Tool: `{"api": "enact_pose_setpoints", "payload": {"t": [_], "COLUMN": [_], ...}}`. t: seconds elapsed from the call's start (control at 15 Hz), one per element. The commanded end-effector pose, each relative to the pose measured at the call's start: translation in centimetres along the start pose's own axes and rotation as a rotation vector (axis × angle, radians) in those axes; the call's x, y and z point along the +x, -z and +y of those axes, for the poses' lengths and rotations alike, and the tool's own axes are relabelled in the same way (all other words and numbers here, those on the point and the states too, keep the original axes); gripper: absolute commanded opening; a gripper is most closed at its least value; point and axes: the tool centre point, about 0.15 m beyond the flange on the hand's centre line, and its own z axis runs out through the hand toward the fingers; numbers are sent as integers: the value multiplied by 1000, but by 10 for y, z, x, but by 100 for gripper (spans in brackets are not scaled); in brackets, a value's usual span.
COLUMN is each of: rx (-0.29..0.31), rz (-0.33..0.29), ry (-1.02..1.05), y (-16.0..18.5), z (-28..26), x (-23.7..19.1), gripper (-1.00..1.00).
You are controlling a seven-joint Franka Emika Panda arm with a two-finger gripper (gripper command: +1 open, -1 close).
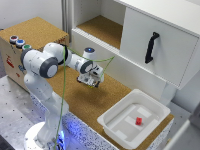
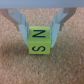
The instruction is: Go towards the yellow block and grasp it
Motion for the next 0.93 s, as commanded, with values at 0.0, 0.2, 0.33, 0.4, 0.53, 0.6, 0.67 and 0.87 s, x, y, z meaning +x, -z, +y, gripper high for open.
{"api": "enact_pose_setpoints", "payload": {"t": [0.0,0.2,0.33,0.4,0.53,0.6,0.67,0.87], "rx": [-115,-114,-120,-125,-123,-115,-115,-100], "rz": [33,67,86,97,123,137,148,181], "ry": [1,86,138,150,129,108,88,40], "y": [69,95,109,115,135,149,163,201], "z": [-8,-31,-48,-55,-62,-65,-65,-79], "x": [5,19,33,39,60,76,92,134], "gripper": [-100,-100,-100,-100,-100,-100,-100,-100]}}
